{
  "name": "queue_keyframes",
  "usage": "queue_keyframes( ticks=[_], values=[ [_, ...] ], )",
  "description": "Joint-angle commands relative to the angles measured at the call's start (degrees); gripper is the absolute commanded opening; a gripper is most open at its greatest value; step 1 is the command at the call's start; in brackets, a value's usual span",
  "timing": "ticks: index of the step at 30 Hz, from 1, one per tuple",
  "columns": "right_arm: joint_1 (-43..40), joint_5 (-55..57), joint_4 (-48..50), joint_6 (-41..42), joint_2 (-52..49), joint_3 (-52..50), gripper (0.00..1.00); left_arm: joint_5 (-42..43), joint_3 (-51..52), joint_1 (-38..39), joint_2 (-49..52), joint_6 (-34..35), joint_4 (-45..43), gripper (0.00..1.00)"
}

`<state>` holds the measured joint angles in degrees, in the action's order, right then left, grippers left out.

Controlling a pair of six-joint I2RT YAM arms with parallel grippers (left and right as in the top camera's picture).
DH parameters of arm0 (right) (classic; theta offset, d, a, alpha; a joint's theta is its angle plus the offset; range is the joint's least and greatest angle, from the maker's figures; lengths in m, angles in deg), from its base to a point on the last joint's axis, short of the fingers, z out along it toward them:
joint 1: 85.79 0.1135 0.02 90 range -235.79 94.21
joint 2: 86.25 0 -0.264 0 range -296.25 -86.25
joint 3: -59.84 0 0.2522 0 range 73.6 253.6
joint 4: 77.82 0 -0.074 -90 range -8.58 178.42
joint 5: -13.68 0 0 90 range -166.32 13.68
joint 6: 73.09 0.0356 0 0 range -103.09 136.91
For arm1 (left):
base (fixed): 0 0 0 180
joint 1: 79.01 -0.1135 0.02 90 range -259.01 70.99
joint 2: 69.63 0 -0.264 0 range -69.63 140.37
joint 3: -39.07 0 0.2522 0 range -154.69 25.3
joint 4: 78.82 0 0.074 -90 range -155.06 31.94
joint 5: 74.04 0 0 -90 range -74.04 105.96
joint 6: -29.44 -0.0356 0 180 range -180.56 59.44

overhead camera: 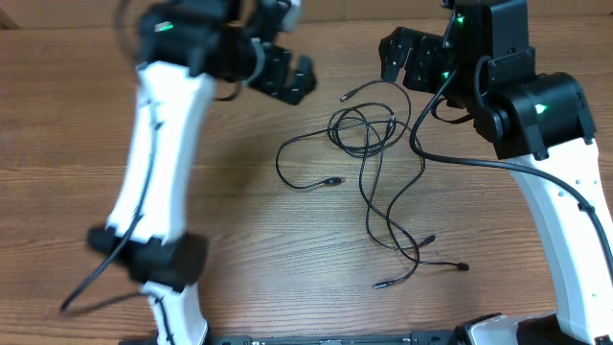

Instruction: Untangle cables

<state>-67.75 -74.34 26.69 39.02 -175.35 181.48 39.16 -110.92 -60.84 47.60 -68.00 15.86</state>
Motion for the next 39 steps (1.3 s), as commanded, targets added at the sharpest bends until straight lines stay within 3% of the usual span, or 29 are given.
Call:
queue_keyframes(
  ticks=[1,7,12,18,23,28,33,34,35,36,39],
  values=[
    [0.04,0.72,-0.74,0.33,0.98,0.11,1.00,2.01,0.11,3.54,7.06,-5.16,-0.46,0.95],
    [0.04,-0.90,-4.31,-0.09,1.29,0.13,1.00,1.70,0.11,5.49,16.76,-8.02,-4.17,0.91],
    [0.09,-1.20,-5.55,-0.76,2.93,0.15,1.00,1.99,0.11,5.49,21.59,-7.52,-8.37,0.79],
    [0.09,-1.64,-6.73,-2.71,5.90,0.15,1.00,2.19,0.11,5.86,24.68,-7.52,-11.89,0.78],
    [0.09,-1.62,-8.35,-2.71,7.58,0.15,1.00,3.10,0.15,6.75,25.97,-5.84,-14.32,0.65],
    [0.09,-1.62,-10.43,-2.71,8.07,0.15,1.00,3.37,0.48,8.11,27.96,-5.84,-15.34,0.64],
    [0.09,-1.64,-11.58,-2.69,8.07,0.15,1.00,3.41,0.48,8.28,29.73,-5.84,-15.28,0.55],
    [0.09,-1.62,-11.76,-2.69,8.07,0.15,1.00,3.41,0.48,8.28,29.92,-5.84,-15.19,0.47],
    [0.09,-1.64,-11.96,-2.69,8.07,0.15,1.00,3.39,0.48,8.26,30.14,-5.84,-15.19,0.29],
    [0.09,-1.62,-12.11,-2.71,8.07,0.15,1.00,3.41,0.48,8.26,30.14,-5.84,-15.17,0.04],
    [0.09,-1.62,-12.31,-2.73,8.07,0.15,1.00,3.48,-0.11,8.09,29.73,-3.69,-14.08,0.04]
  ],
)
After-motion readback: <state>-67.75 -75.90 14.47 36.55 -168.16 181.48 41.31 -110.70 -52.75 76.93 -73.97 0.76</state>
